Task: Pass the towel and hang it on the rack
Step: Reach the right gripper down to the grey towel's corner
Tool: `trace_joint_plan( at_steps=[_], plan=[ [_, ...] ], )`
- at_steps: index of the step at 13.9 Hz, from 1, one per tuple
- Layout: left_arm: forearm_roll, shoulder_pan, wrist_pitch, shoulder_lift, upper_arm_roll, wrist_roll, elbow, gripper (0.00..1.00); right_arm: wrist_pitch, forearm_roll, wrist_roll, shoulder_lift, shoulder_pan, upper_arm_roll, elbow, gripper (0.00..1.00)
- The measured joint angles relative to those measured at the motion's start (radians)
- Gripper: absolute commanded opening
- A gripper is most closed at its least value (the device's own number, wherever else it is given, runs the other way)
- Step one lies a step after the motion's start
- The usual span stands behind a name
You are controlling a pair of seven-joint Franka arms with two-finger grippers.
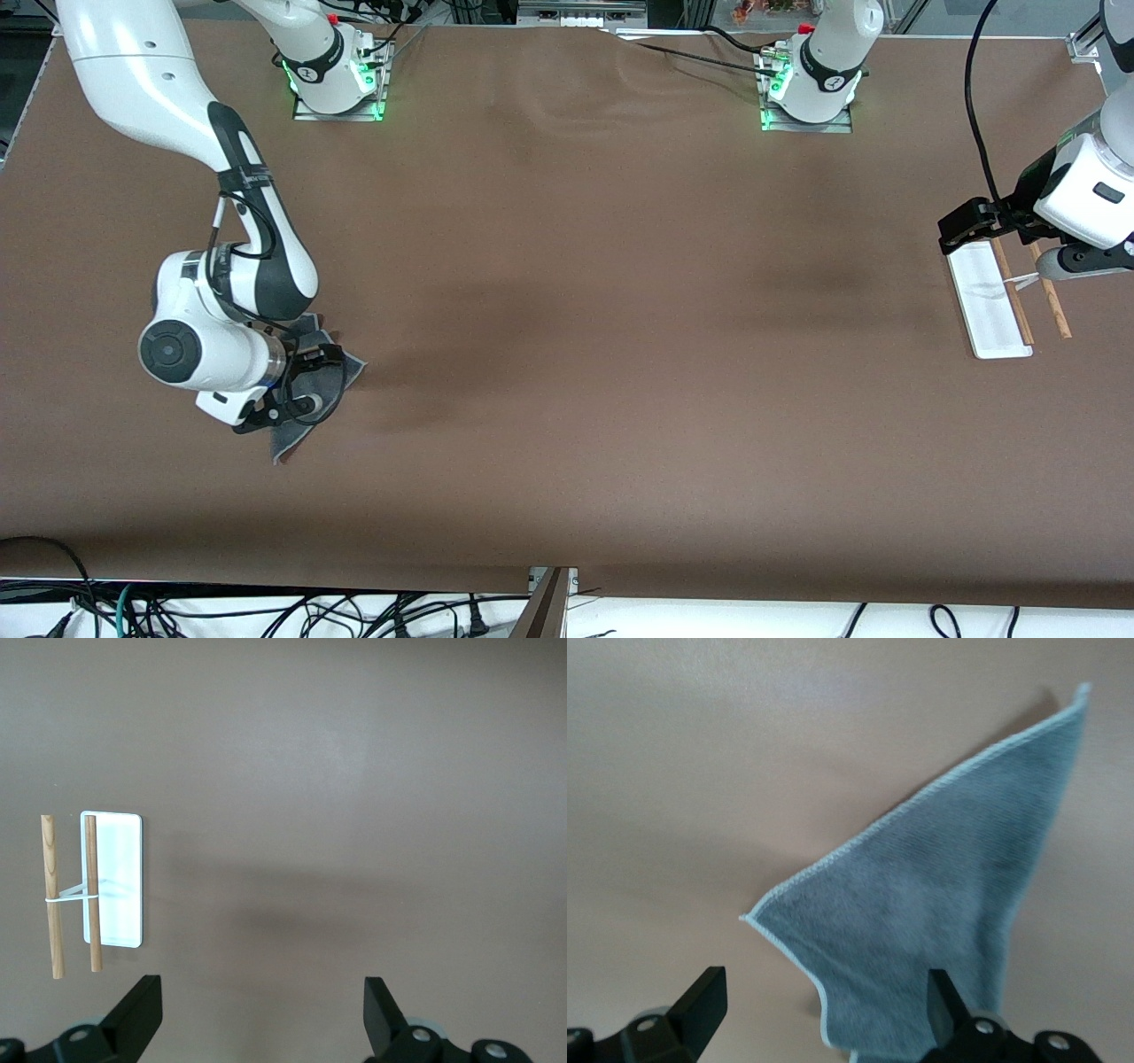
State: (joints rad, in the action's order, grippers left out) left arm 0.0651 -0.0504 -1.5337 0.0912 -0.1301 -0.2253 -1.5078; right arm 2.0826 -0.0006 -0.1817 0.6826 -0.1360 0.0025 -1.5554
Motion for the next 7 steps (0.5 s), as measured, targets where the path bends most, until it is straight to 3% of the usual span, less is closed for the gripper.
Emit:
trace_joint_plan(
  at_steps=[6,7],
  plan=[
    [0.000,0.000,0.000,0.000,0.000,0.000,0.000,1.00,0.135,0.000,-0.004,0.020,-0.013,0.000,-0.090,0.98],
    [0.000,0.000,0.000,0.000,0.000,0.000,0.000,1.00,0.160,0.000,-0.004,0.021,-0.013,0.000,-0.107,0.79]
  ],
)
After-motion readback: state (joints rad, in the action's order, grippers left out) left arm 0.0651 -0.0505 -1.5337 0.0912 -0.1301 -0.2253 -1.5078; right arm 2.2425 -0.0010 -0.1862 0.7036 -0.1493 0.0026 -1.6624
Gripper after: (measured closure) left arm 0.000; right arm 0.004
